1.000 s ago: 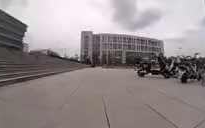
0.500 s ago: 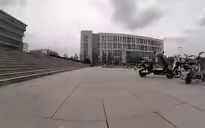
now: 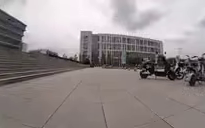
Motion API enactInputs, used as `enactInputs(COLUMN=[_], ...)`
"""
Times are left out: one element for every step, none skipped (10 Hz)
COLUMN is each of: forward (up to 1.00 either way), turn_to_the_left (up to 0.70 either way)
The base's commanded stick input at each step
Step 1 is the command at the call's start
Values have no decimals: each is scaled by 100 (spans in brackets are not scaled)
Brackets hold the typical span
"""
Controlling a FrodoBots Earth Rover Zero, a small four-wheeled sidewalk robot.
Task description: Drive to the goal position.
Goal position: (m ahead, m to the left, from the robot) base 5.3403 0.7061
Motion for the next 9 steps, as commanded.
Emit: enactInputs(forward=[45, 45, 45, 45, 45, 45, 45, 45, 45], turn_to_the_left=[0, 0, 0, 11, 27, 27, 27, 27, 27])
